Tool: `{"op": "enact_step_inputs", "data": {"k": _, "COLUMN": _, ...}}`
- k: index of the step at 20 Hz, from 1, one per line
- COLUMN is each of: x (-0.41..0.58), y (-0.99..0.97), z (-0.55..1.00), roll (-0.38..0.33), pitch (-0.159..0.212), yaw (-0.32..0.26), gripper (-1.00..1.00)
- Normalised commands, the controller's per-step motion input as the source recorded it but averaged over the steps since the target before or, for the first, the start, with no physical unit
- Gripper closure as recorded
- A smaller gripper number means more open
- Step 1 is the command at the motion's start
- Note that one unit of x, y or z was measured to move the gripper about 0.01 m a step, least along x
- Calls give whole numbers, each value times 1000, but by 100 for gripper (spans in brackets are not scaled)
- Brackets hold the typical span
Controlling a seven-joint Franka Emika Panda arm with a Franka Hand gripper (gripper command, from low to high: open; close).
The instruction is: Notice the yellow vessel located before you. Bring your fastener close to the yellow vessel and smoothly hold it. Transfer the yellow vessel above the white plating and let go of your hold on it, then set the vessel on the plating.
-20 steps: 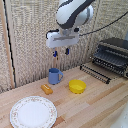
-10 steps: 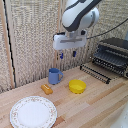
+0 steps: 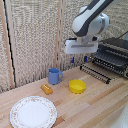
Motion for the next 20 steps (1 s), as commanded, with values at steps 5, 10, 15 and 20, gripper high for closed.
{"op": "enact_step_inputs", "data": {"k": 5, "x": -91, "y": -162, "z": -521, "roll": -60, "pitch": 39, "yaw": -2, "gripper": -100}}
{"op": "enact_step_inputs", "data": {"k": 10, "x": -39, "y": -118, "z": -568, "roll": -84, "pitch": 15, "yaw": 0, "gripper": -100}}
{"op": "enact_step_inputs", "data": {"k": 15, "x": -110, "y": -207, "z": -529, "roll": -88, "pitch": 41, "yaw": 8, "gripper": -100}}
{"op": "enact_step_inputs", "data": {"k": 20, "x": -99, "y": -92, "z": -439, "roll": -116, "pitch": 25, "yaw": 25, "gripper": -100}}
